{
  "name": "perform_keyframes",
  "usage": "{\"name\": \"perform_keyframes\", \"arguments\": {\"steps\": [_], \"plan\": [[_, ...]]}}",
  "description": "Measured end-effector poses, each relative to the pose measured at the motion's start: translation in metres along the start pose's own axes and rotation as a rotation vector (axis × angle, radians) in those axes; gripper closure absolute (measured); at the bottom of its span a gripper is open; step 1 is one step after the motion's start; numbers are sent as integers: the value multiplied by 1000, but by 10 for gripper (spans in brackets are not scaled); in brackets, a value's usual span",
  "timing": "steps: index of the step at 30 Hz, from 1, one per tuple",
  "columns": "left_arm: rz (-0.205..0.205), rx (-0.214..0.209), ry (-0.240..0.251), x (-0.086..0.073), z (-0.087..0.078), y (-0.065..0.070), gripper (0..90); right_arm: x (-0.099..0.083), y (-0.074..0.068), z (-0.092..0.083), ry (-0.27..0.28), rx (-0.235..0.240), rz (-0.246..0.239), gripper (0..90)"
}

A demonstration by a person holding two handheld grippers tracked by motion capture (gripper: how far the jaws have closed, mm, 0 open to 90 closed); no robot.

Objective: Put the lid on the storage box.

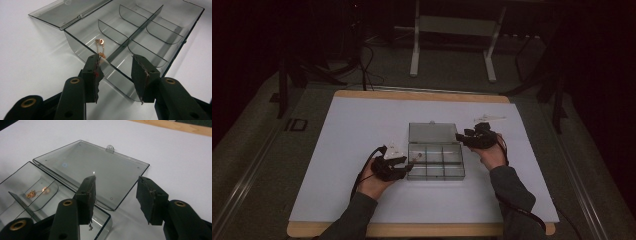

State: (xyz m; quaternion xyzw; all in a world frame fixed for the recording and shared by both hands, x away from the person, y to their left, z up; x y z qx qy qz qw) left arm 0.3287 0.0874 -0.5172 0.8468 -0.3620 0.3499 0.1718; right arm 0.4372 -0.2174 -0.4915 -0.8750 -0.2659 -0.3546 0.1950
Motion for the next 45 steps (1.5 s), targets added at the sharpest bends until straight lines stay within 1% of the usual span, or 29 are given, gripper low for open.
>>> {"name": "perform_keyframes", "arguments": {"steps": [7, 12, 18, 26, 28, 31, 34, 39, 45], "plan": [[-2, -7, -8, 0, 2, 2, 583, 1, 7, 6, -19, 14, 36, 484], [13, -1, -18, 0, 5, 6, 573, 1, 9, 10, -33, 24, 61, 484], [12, 0, -18, 0, 5, 6, 573, 1, 10, 17, -51, 45, 80, 513], [15, 1, -21, 0, 5, 6, 573, 0, 10, 27, -76, 54, 97, 485], [15, 1, -21, 0, 5, 6, 573, 0, 10, 29, -79, 60, 104, 475], [15, 1, -21, 0, 5, 6, 573, -1, 10, 31, -85, 56, 119, 467], [15, 1, -22, 0, 5, 6, 574, -1, 10, 34, -96, 67, 129, 463], [16, 2, -23, 0, 5, 6, 574, -1, 9, 39, -125, 71, 143, 448], [18, 2, -25, 0, 4, 6, 584, 0, 13, 41, -143, 95, 169, 438]]}}
Point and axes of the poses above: each handheld gripper's, and its own axes: z roughly forward along the jaws, x roughly out of its top, y roughly to its right, the point moved 2 cm from there along z, roughly forward along the jaws, and after that the axes turned 4 degrees about -y, right-handed, at the moved point
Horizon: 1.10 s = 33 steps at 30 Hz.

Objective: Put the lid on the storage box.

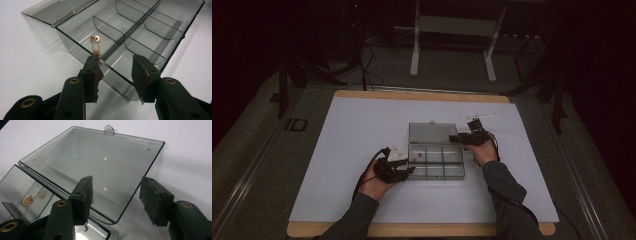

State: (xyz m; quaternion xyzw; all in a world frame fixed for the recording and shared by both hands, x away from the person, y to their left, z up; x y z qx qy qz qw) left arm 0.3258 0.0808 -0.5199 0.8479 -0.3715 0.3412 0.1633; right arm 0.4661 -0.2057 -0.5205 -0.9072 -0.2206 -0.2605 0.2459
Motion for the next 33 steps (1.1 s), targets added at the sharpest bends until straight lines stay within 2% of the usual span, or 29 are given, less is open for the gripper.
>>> {"name": "perform_keyframes", "arguments": {"steps": [7, 15, 29, 33], "plan": [[1, -2, -1, 0, 0, 0, 584, 3, 4, 3, -24, 29, 41, 414], [-1, -9, -3, 0, 0, -1, 584, 5, 6, 4, -46, 47, 48, 407], [2, -14, -7, 1, 0, -1, 584, 6, 10, 6, -53, 76, 99, 401], [4, -12, -11, 1, 0, -1, 584, 5, 12, 7, -57, 97, 121, 403]]}}
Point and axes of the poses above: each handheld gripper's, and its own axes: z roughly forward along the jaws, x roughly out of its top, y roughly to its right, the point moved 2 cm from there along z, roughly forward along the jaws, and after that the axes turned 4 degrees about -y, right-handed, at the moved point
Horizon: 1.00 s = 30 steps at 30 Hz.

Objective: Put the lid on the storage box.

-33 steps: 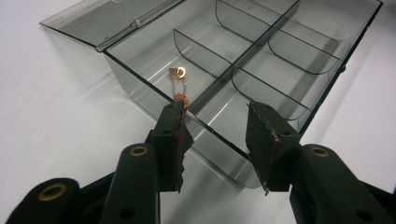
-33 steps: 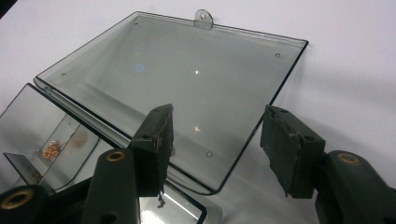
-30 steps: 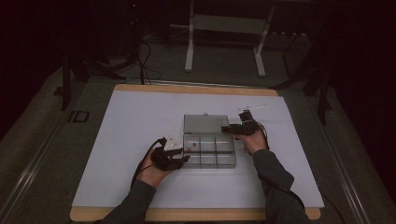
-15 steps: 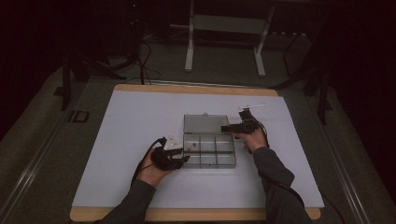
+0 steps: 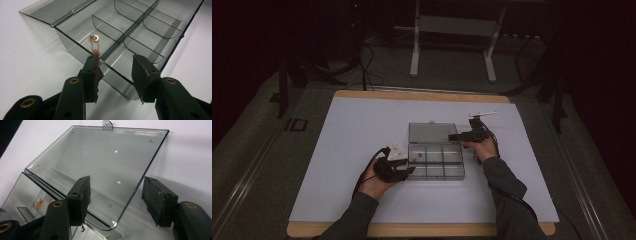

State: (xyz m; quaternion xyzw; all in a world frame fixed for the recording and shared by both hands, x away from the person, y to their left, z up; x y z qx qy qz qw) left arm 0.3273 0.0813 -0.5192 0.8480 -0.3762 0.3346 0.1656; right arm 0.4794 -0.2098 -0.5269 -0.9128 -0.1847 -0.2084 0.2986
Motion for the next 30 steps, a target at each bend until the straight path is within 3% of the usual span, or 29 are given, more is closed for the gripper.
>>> {"name": "perform_keyframes", "arguments": {"steps": [6, 16, 30], "plan": [[2, 0, -2, 0, 0, 0, 584, -1, 3, 2, 2, 43, 35, 422], [5, 1, -4, 1, 0, 0, 584, 0, -1, 0, 24, 12, -15, 430], [9, 6, -9, 1, 0, 1, 583, -1, -10, -7, 100, -30, -85, 526]]}}
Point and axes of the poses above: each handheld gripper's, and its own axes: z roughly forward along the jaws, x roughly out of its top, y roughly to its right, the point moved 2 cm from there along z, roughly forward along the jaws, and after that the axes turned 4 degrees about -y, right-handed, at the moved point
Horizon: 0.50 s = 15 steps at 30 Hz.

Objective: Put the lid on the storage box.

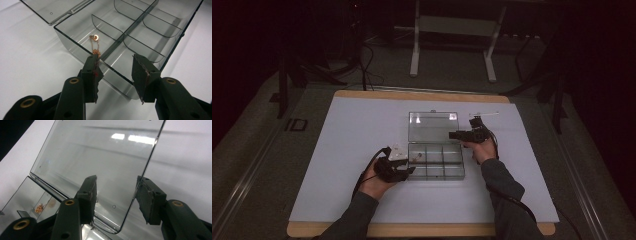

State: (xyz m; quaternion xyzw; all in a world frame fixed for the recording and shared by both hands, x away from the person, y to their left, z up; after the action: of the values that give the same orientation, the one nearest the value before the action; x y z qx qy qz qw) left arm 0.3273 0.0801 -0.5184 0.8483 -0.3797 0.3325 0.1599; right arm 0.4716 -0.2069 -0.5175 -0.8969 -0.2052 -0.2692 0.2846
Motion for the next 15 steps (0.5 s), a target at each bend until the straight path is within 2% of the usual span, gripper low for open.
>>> {"name": "perform_keyframes", "arguments": {"steps": [15], "plan": [[3, 3, -3, 0, 0, 0, 583, 0, -8, -9, 38, -57, -79, 587]]}}
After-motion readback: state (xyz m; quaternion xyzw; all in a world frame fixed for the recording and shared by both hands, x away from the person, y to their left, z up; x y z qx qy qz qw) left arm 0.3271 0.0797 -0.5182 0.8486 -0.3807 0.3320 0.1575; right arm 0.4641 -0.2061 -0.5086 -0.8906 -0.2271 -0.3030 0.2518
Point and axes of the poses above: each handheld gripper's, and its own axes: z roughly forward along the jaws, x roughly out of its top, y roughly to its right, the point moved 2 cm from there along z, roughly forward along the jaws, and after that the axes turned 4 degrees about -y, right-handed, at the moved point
